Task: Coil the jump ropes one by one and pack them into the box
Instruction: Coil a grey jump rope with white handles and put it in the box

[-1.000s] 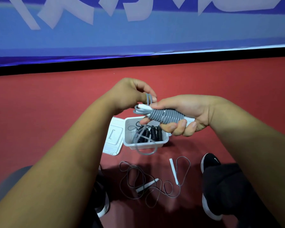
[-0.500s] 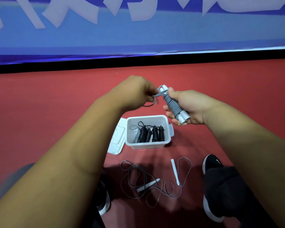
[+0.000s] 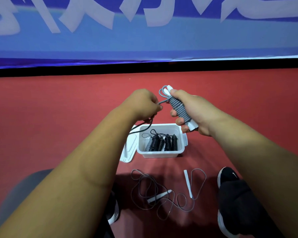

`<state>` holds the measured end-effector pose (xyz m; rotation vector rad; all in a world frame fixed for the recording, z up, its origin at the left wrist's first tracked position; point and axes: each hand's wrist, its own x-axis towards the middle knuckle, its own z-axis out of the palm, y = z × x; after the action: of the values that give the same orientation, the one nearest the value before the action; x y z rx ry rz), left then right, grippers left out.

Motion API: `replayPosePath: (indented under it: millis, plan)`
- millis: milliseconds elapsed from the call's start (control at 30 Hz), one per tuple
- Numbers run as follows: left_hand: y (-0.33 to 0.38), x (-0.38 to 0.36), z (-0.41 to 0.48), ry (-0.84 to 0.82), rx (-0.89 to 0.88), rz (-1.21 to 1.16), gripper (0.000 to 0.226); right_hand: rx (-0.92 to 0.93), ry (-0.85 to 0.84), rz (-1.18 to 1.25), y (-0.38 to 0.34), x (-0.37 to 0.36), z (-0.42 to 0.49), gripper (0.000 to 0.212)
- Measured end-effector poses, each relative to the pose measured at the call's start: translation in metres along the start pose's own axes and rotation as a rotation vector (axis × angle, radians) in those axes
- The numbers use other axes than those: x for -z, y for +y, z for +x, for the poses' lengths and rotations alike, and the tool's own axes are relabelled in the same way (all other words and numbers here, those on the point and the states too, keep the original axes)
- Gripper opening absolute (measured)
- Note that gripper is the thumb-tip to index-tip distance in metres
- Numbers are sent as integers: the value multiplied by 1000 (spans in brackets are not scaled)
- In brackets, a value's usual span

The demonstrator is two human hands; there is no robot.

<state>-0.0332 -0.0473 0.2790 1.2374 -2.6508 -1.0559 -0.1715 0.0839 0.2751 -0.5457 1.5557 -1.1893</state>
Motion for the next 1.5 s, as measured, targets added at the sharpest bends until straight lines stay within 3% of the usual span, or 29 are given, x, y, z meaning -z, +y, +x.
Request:
replayPosePath:
  millis: [167, 367, 467, 567, 700, 800, 833, 933, 1167, 1267, 1400, 1500]
  plan:
    - [-3, 12, -9, -57, 33, -626, 14, 45, 26, -72, -6, 4, 0, 53]
    - [-7, 24, -15, -150, -106, -900, 24, 52, 75, -78, -6, 6, 2, 55]
    - [-13, 25, -19, -227, -162, -757, 27, 36, 76, -20, -10, 7, 3, 54]
    - [-20, 28, -22, -197, -159, -383, 32, -2, 30, -48, -11, 9, 4, 53]
    - [-33, 20, -19, -148, -80, 36, 26, -140, -173, -160, -4, -1, -1, 54]
    - [-35, 12, -15, -92, -54, 130, 10, -241, -370, -144, 1, -7, -6, 48]
    - [-33, 11, -15, -62, -61, 166, 16, -270, -434, -118, 1, -8, -7, 47]
    - [-34, 10, -14, -20, -115, 133, 18, -324, -553, -85, 1, -6, -10, 47]
    - [-18, 15, -18, -14, -220, -362, 19, -389, -758, -219, 3, 5, -13, 59]
    - [-13, 16, -19, -51, -260, -435, 24, -388, -704, -359, 5, 4, -12, 59]
    - [-7, 19, -18, 58, -314, -305, 25, -344, -456, -442, 7, 4, -6, 73]
    - [-7, 25, -18, 140, -377, -192, 29, -258, -250, -389, 7, 6, -3, 52]
